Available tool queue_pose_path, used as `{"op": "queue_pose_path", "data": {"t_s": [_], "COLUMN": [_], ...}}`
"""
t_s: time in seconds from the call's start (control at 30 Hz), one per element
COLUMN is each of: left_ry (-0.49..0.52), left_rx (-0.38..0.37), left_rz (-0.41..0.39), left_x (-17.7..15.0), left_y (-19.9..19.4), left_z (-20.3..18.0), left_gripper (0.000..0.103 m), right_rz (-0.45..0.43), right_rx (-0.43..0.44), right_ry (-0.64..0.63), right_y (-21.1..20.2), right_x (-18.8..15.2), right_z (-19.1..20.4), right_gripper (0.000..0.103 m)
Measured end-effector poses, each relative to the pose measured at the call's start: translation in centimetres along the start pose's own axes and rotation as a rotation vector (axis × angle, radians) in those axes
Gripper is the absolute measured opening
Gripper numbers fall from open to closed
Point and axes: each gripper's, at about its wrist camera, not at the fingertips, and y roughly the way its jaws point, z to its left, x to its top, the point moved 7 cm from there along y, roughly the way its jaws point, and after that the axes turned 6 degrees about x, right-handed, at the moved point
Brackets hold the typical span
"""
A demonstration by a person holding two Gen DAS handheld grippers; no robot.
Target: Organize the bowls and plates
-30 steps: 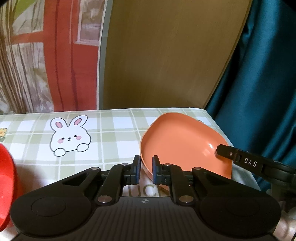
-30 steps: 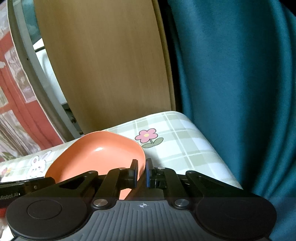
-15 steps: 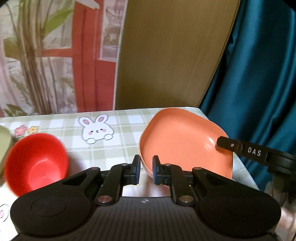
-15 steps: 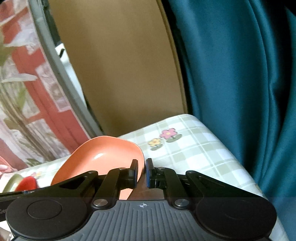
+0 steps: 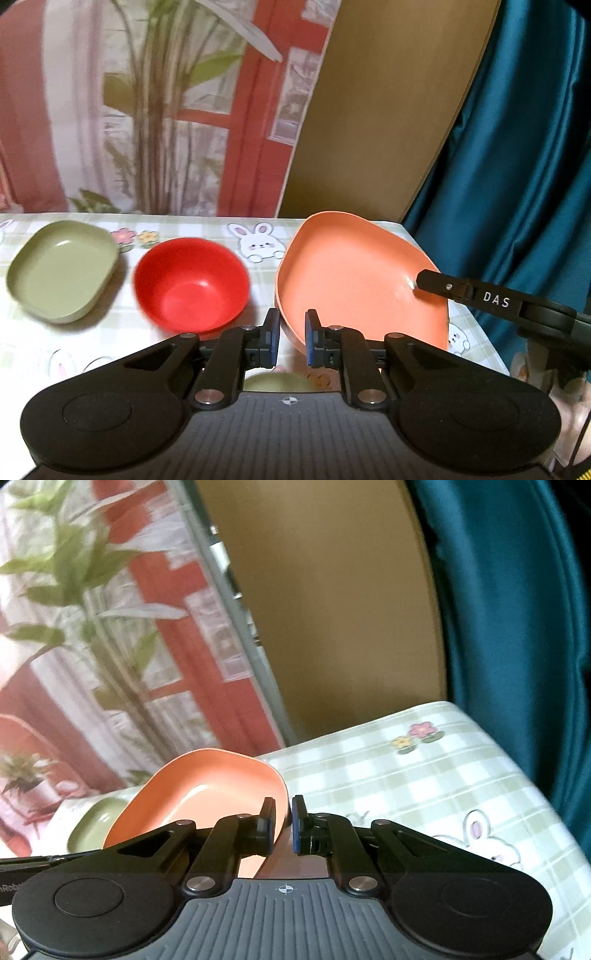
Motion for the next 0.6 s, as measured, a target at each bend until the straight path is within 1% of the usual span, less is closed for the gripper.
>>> {"op": "queue_pose_path", "data": {"t_s": [0.2, 0.33, 0.6], "left_ry": [-0.034, -0.049, -0.064], "left_rx": [-0.001, 0.002, -0.017], "left_rz": [-0.015, 0.001, 0.031], "left_x": [-1.4, -2.7, -5.0], "left_y": [-2.0, -2.4, -2.3], "left_z": [2.3, 3.7, 5.7], "left_gripper": [0.015, 0.015, 0.015], "right_rz": [0.033, 0.074, 0.141], "right_rx": [0.021, 0.019, -0.007], "right_ry": [-0.027, -0.038, -0.077], "right_y": [-0.9, -1.3, -2.6], "right_x": [-2.4, -4.6, -8.2], "right_z": [3.1, 4.3, 5.8], "right_gripper": [0.009, 0.009, 0.01]}}
